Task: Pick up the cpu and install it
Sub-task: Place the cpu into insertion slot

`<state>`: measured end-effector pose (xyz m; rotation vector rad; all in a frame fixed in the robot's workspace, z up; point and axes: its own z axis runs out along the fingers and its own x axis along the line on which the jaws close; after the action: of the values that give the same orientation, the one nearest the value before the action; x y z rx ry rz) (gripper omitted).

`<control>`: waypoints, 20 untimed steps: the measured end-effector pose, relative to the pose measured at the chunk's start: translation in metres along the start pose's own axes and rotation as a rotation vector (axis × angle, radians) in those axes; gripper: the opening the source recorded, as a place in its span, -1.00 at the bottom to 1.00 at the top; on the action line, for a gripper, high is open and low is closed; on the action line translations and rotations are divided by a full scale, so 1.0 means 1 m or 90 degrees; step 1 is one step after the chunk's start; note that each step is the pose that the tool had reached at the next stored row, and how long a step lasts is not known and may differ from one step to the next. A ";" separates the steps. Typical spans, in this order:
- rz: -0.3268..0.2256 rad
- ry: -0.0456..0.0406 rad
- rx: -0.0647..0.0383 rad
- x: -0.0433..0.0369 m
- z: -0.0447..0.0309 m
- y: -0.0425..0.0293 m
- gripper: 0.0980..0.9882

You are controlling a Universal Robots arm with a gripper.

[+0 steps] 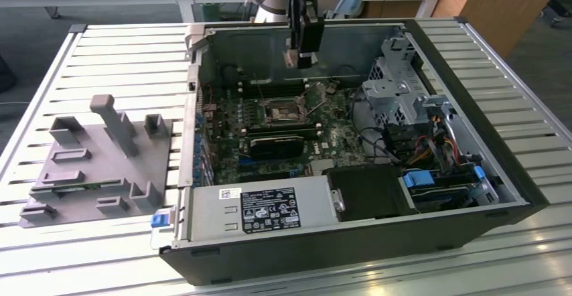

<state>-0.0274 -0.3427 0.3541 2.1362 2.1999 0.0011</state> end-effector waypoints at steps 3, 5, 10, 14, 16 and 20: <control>0.000 -0.0002 0.000 0.0000 0.0010 -0.0001 -0.01; 0.000 -0.0030 0.000 0.0001 0.0014 -0.0001 -0.01; -0.001 -0.0097 0.000 0.0001 0.0023 -0.0001 -0.01; -0.001 -0.0099 -0.001 0.0003 0.0031 -0.0002 -0.01; -0.001 -0.0098 -0.001 0.0003 0.0037 -0.0002 -0.01; 0.000 -0.0095 -0.001 0.0003 0.0049 -0.0003 -0.01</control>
<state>-0.0275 -0.3426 0.3491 2.1279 2.1921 -0.0140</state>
